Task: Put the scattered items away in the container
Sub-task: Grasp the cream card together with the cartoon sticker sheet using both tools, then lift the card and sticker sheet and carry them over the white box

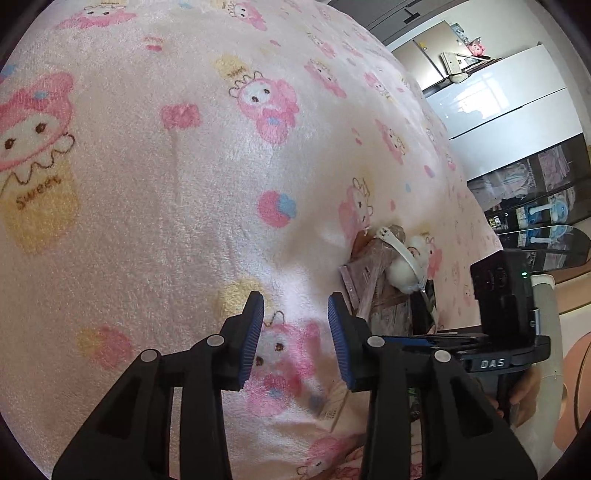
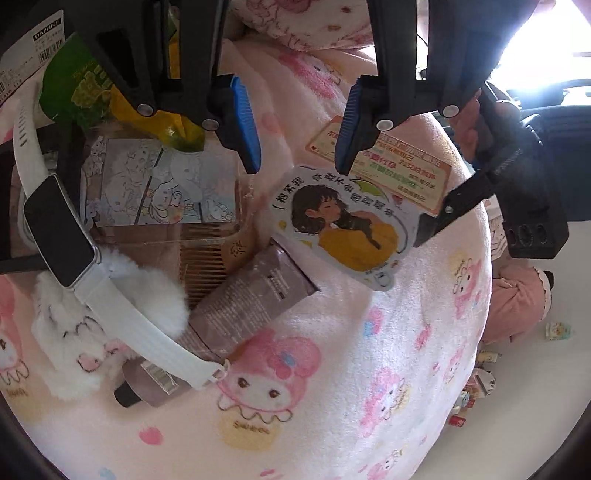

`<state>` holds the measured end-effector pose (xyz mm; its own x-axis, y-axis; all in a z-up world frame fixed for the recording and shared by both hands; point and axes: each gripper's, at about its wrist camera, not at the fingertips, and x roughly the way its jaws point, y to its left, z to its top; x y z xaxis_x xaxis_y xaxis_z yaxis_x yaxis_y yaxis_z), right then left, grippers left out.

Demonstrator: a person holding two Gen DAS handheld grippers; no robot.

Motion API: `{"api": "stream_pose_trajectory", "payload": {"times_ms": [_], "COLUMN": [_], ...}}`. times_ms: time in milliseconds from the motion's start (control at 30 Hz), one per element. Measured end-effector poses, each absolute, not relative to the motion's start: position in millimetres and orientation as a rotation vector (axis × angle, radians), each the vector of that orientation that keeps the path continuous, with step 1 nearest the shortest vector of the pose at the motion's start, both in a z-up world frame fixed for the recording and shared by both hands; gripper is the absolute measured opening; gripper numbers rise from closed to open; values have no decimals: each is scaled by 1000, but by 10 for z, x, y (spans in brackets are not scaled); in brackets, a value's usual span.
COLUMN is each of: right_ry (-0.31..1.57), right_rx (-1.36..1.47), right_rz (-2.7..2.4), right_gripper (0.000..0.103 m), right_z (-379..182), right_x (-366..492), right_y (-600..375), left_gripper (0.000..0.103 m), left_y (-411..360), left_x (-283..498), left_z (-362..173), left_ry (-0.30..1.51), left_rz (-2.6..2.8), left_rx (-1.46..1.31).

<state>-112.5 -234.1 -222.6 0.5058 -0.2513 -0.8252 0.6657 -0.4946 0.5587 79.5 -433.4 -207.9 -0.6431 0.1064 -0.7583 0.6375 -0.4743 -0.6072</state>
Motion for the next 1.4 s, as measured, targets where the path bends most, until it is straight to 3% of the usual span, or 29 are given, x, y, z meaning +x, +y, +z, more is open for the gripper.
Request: {"api": "stream_pose_trajectory", "payload": {"times_ms": [200, 400, 500, 567, 700, 767, 800, 833, 900, 1000, 1133, 1300, 1400], "right_ry": [427, 588, 600, 600, 597, 580, 562, 540, 496, 461, 499, 378, 455], "right_rx": [1740, 1653, 1665, 1663, 1672, 1673, 1678, 1685, 1701, 1718, 1698, 1729, 1721], "right_rz": [-1089, -1044, -1051, -1048, -1046, -1050, -1051, -1051, -1048, -1043, -1061, -1063, -1063], "right_gripper": [47, 47, 47, 47, 47, 47, 47, 47, 47, 47, 47, 47, 47], "right_z": [-2339, -2304, -2324, -2326, -2341, -2329, -2326, -2326, -2335, -2345, -2373, -2406, -2419], "right_x": [-1045, -828, -833, -831, -833, -850, -869, -891, -934, -970, -896, -1003, -905], "right_y": [-2459, -2655, -2654, -2652, -2678, -2672, -2663, -2653, -2633, -2649, -2636, -2588, -2663], "left_gripper": [42, 42, 42, 44, 53, 60, 57, 43, 28, 17, 16, 18, 17], "left_y": [-4419, -4261, -4310, -4347, -4341, -4291, -4268, -4245, -4192, -4040, -3844, -3948, -3979], "left_x": [814, 752, 879, 932, 858, 788, 738, 700, 682, 684, 697, 691, 606], "left_z": [-2129, -2220, -2162, -2092, -2151, -2224, -2294, -2374, -2446, -2393, -2408, -2461, -2475], "left_ry": [1363, 1373, 1492, 1451, 1523, 1467, 1402, 1364, 1359, 1330, 1291, 1342, 1347], "left_rz": [-2177, -2216, -2248, -2262, -2290, -2265, -2205, -2153, -2144, -2211, -2219, -2178, -2169], "left_rx": [1097, 1157, 1068, 1035, 1093, 1178, 1258, 1315, 1345, 1360, 1416, 1376, 1365]}}
